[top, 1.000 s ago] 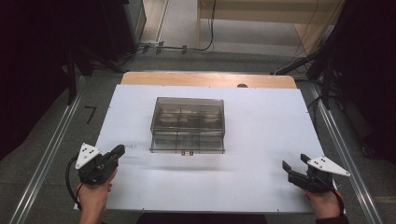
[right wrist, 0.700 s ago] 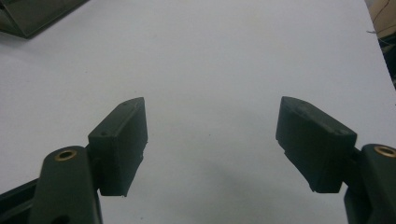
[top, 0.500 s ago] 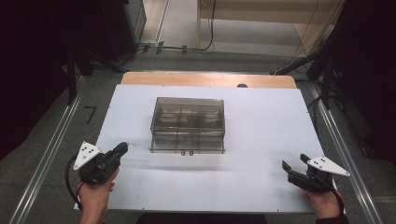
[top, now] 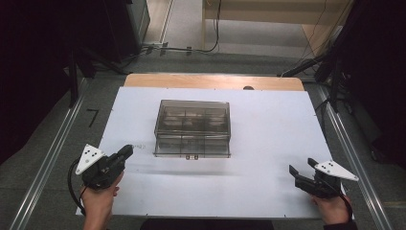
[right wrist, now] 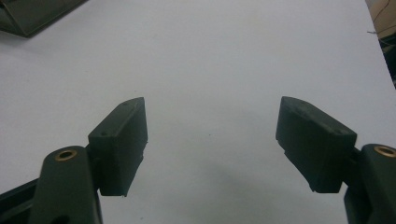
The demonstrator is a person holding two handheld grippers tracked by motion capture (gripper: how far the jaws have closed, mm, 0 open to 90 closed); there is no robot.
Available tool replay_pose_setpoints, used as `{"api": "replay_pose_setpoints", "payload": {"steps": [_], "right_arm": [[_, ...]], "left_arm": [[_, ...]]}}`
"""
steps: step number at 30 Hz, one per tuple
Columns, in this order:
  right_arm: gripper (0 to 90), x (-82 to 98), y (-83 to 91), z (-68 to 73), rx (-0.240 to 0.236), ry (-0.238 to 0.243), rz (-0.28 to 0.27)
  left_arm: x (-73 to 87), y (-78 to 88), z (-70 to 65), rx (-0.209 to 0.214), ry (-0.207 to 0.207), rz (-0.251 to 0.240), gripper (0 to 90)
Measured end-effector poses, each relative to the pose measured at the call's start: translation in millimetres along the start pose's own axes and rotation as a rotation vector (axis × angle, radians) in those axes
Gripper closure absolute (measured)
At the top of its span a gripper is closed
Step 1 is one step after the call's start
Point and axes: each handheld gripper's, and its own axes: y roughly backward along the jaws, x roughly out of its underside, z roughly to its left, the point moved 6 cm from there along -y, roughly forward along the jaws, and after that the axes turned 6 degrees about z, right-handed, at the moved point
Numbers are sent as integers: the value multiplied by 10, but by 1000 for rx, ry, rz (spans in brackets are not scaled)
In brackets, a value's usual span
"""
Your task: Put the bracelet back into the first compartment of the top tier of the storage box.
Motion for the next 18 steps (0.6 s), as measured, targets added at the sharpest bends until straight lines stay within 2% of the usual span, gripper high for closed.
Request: {"api": "replay_pose_setpoints", "payload": {"steps": [18], "right_arm": [[238,2,-9,2,0,4,2]], "left_arm": [[-79,-19,-145,37,-15,-16,867]]}}
